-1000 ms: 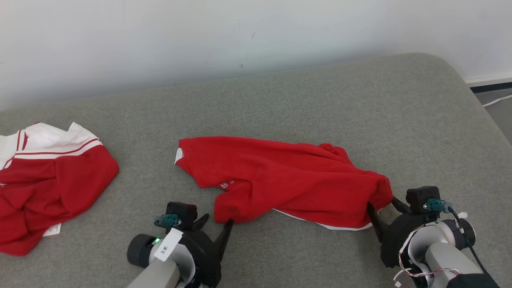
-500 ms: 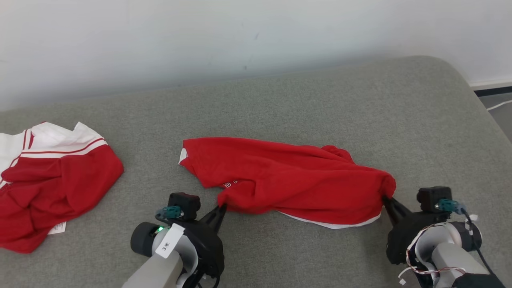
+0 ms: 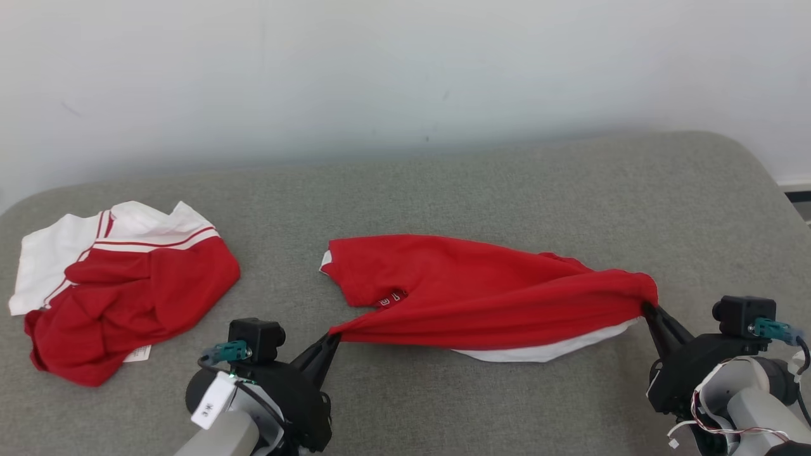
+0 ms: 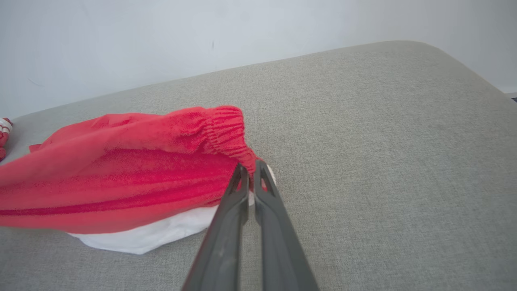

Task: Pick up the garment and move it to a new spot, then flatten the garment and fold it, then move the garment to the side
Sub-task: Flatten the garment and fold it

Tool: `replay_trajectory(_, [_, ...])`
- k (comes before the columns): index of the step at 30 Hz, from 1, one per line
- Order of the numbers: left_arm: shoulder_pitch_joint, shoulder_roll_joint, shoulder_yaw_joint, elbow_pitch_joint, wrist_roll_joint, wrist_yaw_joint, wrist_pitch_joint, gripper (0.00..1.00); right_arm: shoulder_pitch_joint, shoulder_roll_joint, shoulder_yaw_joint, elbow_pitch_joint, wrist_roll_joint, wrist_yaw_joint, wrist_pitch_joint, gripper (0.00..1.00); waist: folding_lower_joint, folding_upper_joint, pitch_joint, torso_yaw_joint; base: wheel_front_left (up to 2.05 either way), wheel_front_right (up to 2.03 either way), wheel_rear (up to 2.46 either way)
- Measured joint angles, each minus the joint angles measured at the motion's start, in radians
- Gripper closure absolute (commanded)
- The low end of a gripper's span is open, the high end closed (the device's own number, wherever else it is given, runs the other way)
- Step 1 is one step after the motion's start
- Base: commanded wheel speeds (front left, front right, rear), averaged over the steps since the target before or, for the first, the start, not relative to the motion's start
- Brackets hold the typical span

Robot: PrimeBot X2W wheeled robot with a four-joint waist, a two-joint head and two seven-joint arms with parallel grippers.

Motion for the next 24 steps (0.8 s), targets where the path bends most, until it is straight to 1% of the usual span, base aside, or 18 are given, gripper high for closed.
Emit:
replay_trajectory(3, [0.012,0.013,-0.005,-0.072,-0.07,0.0,0.02,1.0,0.009,-0.001,0.009,-0.01,0.017,0.0,0.022,1.0,0.0,0.0,-0.016,0.015,0.0,0.0,0.0])
replay_trajectory(5, [0.002,0.039,-0.023,-0.101,-0.072,0.0,0.051,1.0,0.005,0.002,0.025,-0.025,0.018,0.0,0.043,1.0,0.0,0.0,-0.026,0.022,0.0,0.0,0.0])
replay_trajectory(9, [-0.051,0.092,-0.021,-0.16,-0.145,0.0,0.111,1.0,-0.031,0.017,0.054,-0.032,0.03,0.0,0.086,1.0,0.0,-0.0001,-0.034,0.023,0.0,0.0,0.0])
replay_trajectory(12, [-0.11,0.11,0.002,-0.186,-0.22,0.0,0.164,1.0,-0.084,0.016,0.068,-0.034,0.035,0.0,0.119,1.0,0.0,0.0,-0.029,0.012,0.0,0.0,0.0])
replay_trajectory(15, [-0.162,0.119,0.026,-0.181,-0.271,0.0,0.221,1.0,-0.128,0.012,0.081,-0.03,0.039,0.0,0.151,1.0,0.0,0.0,-0.012,-0.001,0.0,0.0,0.0])
replay_trajectory(18, [-0.206,0.132,0.027,-0.153,-0.289,0.0,0.277,1.0,-0.184,0.014,0.1,-0.01,0.034,0.0,0.183,1.0,0.0002,0.0,0.013,-0.015,0.0,0.0,0.0])
replay_trajectory(21, [-0.262,0.132,0.032,-0.11,-0.3,0.0,0.329,1.0,-0.265,0.035,0.107,0.013,0.033,0.0,0.211,1.0,0.0002,0.0,0.057,-0.034,0.0,0.0,0.0])
replay_trajectory(24, [-0.309,0.128,0.037,-0.074,-0.3,0.0,0.344,1.0,-0.32,0.052,0.118,0.035,0.026,0.0,0.221,1.0,0.0003,0.0,0.094,-0.049,0.0,0.0,0.0])
